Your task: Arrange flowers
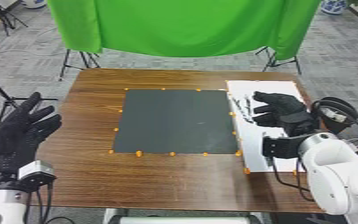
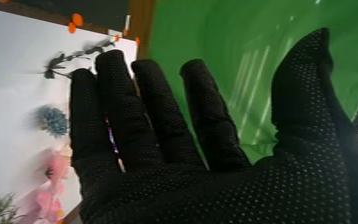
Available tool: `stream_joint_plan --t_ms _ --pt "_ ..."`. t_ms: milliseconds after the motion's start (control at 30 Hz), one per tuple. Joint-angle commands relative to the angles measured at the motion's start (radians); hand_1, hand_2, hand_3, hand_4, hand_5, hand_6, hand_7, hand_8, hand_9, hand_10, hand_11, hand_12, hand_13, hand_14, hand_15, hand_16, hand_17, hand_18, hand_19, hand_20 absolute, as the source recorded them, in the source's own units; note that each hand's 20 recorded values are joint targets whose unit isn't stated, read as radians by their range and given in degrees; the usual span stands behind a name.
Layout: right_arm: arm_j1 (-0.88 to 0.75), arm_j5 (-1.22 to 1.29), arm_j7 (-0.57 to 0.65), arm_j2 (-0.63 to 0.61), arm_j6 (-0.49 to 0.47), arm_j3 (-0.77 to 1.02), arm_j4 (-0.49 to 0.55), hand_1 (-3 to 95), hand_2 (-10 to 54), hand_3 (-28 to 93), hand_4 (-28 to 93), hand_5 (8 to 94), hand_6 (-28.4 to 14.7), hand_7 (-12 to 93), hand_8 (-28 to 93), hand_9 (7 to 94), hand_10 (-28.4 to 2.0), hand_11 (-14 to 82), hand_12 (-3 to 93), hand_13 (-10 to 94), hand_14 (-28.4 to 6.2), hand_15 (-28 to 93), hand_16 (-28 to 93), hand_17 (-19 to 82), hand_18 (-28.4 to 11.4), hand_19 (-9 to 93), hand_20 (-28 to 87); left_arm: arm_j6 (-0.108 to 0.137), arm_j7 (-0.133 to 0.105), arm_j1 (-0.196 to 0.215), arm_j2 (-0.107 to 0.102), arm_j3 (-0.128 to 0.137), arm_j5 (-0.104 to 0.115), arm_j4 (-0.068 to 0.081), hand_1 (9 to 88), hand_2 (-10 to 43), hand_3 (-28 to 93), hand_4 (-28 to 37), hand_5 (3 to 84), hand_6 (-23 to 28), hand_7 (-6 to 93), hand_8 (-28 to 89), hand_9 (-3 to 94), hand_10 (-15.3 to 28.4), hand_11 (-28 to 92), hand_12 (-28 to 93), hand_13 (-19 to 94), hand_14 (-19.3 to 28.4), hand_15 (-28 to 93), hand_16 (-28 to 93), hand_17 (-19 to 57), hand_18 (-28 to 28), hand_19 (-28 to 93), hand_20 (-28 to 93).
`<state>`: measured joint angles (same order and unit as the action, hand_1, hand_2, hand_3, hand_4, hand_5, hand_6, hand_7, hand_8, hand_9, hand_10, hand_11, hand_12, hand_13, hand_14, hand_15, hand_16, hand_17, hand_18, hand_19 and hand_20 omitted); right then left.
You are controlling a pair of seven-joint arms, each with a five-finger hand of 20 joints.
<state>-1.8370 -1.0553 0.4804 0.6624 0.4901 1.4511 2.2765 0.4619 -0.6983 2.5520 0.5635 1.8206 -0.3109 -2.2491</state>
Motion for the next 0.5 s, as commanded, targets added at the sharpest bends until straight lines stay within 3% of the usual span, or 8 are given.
stream_joint_plan --t_ms 33,167,267,333,367,433,500 --pt "0.025 -0.03 0.011 -0.005 -0.006 -0.013 0.001 24.7 4.1 80 -23 41.0 -7.8 29 -16 46.4 -19.4 16.2 13.9 39 -20.2 34 10 15 -22.7 55 10 -0.01 0.018 -0.005 0.025 -0.002 -0.018 -0.004 29.0 5.3 63 -21.4 33.4 6.9 8.9 -7 30.7 18.5 26 12 20 25.4 51 -11 -2.8 28.4 55 2" --pt "0.055 -0.202 0.16 -0.006 -0.013 -0.045 0.014 24.9 4.3 80 -23 41.4 -8.1 29 -16 48.1 -20.3 18.8 15.0 42 -20.0 41 12 17 -22.8 60 12 -0.005 0.029 -0.013 0.037 -0.013 -0.026 -0.007 29.0 5.3 63 -21.4 33.5 7.0 8.9 -8 30.7 18.5 26 12 20 25.4 51 -10 -3.9 28.0 54 1" --pt "0.131 -0.464 0.455 -0.006 -0.022 -0.122 0.038 26.3 4.6 78 -22 45.2 -10.1 29 -15 52.1 -22.5 26.7 16.0 49 -19.7 54 9 26 -24.1 69 12 0.006 0.034 -0.025 0.049 -0.049 -0.03 -0.012 29.1 5.4 63 -21.3 33.5 7.0 9.0 -8 30.7 18.5 26 12 20 25.3 51 -10 -4.9 27.3 53 1" --pt "0.168 -0.593 0.541 -0.014 -0.06 -0.174 0.037 28.2 3.9 76 -21 49.2 -11.9 27 -13 54.4 -24.1 30.5 15.9 51 -20.5 59 7 33 -23.2 77 3 -0.005 0.034 -0.02 0.048 -0.064 -0.034 -0.014 29.4 5.7 63 -21.3 33.5 7.1 9.1 -8 30.8 18.5 26 12 20 25.3 52 -10 -5.0 27.3 54 1" --pt "0.18 -0.617 0.58 -0.008 -0.088 -0.182 0.039 28.9 3.4 76 -20 50.9 -12.6 26 -13 55.4 -24.4 32.7 16.4 52 -20.6 61 7 36 -22.3 80 -1 -0.002 0.021 -0.013 0.037 -0.072 -0.024 -0.015 29.4 5.7 63 -21.3 33.6 7.1 9.1 -8 30.9 18.5 26 11 20 25.3 52 -10 -5.0 27.3 54 1" --pt "0.187 -0.631 0.625 0.004 -0.158 -0.177 0.044 31.1 2.3 74 -20 54.6 -13.3 26 -12 59.1 -24.5 35.6 17.1 57 -20.0 63 8 45 -19.3 89 -17 -0.002 0.026 -0.006 0.046 -0.074 -0.021 -0.015 29.4 5.8 63 -21.3 33.7 7.2 9.0 -8 30.9 18.5 26 11 20 25.3 52 -10 -5.1 27.3 54 1" --pt "0.195 -0.665 0.662 0.013 -0.219 -0.186 0.045 33.5 1.1 73 -19 58.3 -14.2 24 -11 62.8 -24.8 37.2 17.5 62 -19.9 63 8 52 -17.6 92 -25 0.018 -0.012 0.013 0.039 -0.071 0.005 -0.017 29.5 5.9 63 -21.2 33.7 7.3 9.1 -8 30.9 18.6 26 11 20 25.3 52 -10 -5.6 26.8 53 2"
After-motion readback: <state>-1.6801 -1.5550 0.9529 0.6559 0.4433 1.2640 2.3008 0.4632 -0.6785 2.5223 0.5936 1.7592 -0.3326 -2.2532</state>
